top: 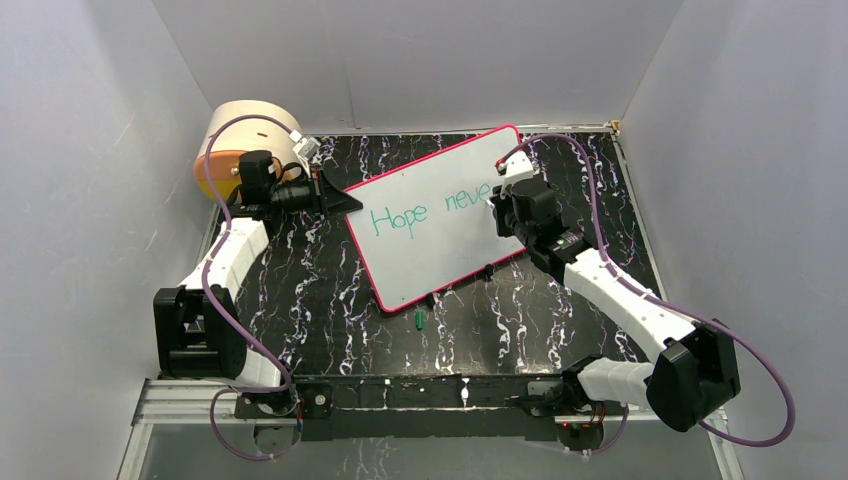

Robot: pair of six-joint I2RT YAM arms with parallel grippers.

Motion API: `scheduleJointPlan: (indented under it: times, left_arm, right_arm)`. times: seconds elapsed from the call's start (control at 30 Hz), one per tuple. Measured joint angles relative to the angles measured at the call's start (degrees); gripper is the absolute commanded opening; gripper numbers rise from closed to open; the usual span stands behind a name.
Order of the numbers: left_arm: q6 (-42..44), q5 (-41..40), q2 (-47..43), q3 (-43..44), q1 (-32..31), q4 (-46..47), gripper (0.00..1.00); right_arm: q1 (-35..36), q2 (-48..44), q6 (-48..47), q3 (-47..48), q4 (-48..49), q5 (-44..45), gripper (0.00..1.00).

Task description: Write a sentence on the whiteboard

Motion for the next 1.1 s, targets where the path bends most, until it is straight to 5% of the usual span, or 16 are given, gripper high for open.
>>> scheduleJointPlan:
  times: [1.1]
  left_arm:
    - [0.1,0.0,0.0,0.1,0.0,-0.2,0.0]
  right_arm:
    - [-0.8,-0.3,-0.8,1.1,4.9,2.6,0.0]
